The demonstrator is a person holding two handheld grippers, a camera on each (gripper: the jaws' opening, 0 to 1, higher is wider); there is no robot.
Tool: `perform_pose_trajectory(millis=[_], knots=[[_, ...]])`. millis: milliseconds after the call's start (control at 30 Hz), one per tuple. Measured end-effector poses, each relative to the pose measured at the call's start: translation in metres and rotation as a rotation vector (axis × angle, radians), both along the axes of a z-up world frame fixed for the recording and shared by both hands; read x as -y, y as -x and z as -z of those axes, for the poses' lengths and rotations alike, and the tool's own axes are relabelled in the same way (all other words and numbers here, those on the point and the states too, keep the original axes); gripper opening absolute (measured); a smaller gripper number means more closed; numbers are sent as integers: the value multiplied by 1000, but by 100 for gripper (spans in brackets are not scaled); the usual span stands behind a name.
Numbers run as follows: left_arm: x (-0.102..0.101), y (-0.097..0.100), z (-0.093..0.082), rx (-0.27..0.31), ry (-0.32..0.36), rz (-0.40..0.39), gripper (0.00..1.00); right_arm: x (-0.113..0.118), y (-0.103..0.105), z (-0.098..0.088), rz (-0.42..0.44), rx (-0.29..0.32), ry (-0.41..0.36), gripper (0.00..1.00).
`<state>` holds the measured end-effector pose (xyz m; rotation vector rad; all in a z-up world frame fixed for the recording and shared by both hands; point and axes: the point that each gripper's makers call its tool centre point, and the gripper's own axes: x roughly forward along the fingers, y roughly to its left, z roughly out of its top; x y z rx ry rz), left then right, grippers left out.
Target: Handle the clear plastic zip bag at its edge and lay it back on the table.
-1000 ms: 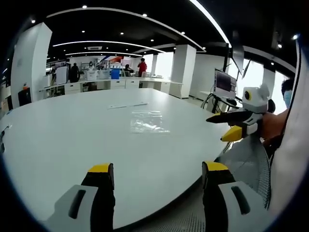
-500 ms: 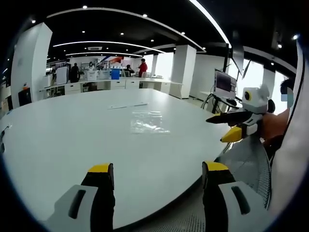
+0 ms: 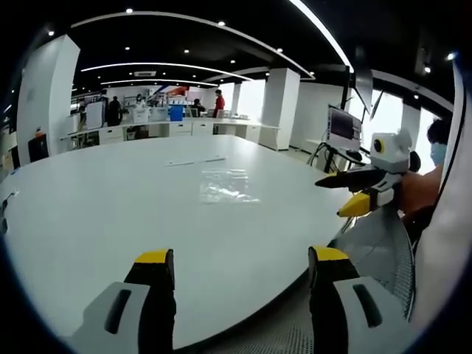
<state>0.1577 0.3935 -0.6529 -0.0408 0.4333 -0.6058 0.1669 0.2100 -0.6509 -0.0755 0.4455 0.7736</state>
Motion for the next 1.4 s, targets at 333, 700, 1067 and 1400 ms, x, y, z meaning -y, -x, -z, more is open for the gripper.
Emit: perform_pose_trajectory(millis=[333, 700, 1067, 1400], knots=[[-1, 0, 0, 7, -3, 0, 73, -2, 2, 0, -7, -5, 5, 74], [3, 0, -5, 22, 1, -7, 73, -2, 3, 1, -13, -11, 4, 74], [2, 1, -1, 17, -8, 0, 73, -1, 2, 3, -13, -14, 12, 73], [13, 5, -8, 10, -15, 5, 73, -2, 3, 1, -9, -7, 11, 73]])
